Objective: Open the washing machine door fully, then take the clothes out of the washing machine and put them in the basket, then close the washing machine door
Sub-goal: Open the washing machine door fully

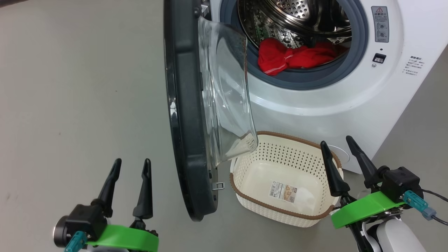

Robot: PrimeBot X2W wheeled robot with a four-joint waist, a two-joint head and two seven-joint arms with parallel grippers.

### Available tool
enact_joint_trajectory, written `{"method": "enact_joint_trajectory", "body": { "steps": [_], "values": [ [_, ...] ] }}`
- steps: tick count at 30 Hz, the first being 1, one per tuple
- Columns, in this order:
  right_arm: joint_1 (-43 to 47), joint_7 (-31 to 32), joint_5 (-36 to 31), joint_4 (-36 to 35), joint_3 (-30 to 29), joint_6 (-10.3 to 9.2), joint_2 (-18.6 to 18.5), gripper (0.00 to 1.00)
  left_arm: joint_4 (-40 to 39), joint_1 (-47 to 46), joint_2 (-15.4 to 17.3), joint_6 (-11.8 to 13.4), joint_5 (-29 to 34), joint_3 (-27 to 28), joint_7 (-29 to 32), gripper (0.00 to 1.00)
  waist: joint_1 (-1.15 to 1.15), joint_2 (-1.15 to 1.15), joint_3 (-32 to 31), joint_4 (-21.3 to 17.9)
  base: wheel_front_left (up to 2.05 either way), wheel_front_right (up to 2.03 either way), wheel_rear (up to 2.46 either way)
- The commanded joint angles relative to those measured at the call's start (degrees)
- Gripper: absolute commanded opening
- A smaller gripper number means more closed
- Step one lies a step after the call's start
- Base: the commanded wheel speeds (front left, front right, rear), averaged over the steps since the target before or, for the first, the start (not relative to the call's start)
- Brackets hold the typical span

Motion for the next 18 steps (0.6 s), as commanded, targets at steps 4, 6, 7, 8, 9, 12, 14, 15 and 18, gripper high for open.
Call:
{"method": "enact_joint_trajectory", "body": {
  "steps": [4, 6, 7, 8, 9, 12, 14, 15, 18],
  "values": [
    [-0.6, -0.4, 0.8, -0.7, 1.1, 0.37, 0.2, 1.00, -1.6, -1.1, 0.8, 0.2, 0.2, 2.2, -0.3, 1.00, 0.00, 0.00, 0.0, -0.1, 0.00, 0.00, 0.00],
    [-0.6, -0.4, 0.9, -0.5, 1.1, 0.37, 0.2, 1.00, -1.6, -1.1, 0.8, 0.1, 0.2, 2.2, -0.3, 1.00, 0.00, 0.00, 0.0, -0.1, 0.00, 0.00, 0.00],
    [-0.6, -0.4, 0.9, -0.4, 1.2, 0.37, 0.3, 1.00, -1.5, -1.1, 0.8, 0.1, 0.2, 2.1, -0.3, 1.00, 0.00, 0.00, 0.0, -0.2, 0.00, 0.00, 0.00],
    [-0.7, -0.4, 1.0, -0.3, 1.2, 0.37, 0.3, 1.00, -1.5, -1.1, 0.8, 0.1, 0.2, 2.2, -0.3, 1.00, 0.00, 0.00, 0.0, -0.2, 0.00, 0.00, 0.00],
    [-0.7, -0.4, 1.0, -0.3, 1.3, 0.37, 0.3, 1.00, -1.5, -1.1, 0.8, 0.1, 0.1, 2.2, -0.3, 1.00, 0.00, 0.00, 0.1, -0.3, 0.00, 0.00, 0.00],
    [-0.9, -0.4, 1.1, -0.3, 1.5, 0.37, 0.4, 1.00, -1.6, -1.1, 0.8, 0.6, 0.0, 2.5, -0.3, 1.00, 0.00, 0.00, 0.1, -0.5, 0.00, 0.00, 0.00],
    [-0.9, -0.4, 1.3, -0.2, 1.7, 0.37, 0.4, 1.00, -1.6, -1.2, 0.8, 0.8, -0.3, 2.8, -0.3, 1.00, 0.00, 0.00, 0.0, -0.6, 0.00, 0.00, 0.00],
    [-0.9, -0.4, 1.4, -0.2, 1.7, 0.37, 0.4, 1.00, -1.7, -1.2, 0.8, 0.8, -0.5, 2.9, -0.3, 1.00, 0.00, 0.00, 0.1, -0.6, 0.00, 0.00, 0.00],
    [-0.9, -0.4, 1.5, -0.2, 1.8, 0.37, 0.4, 1.00, -1.7, -1.2, 0.8, 0.6, -0.7, 2.9, -0.3, 0.71, 0.00, 0.00, 0.1, -0.6, 0.00, 0.00, 0.00]
  ]
}}
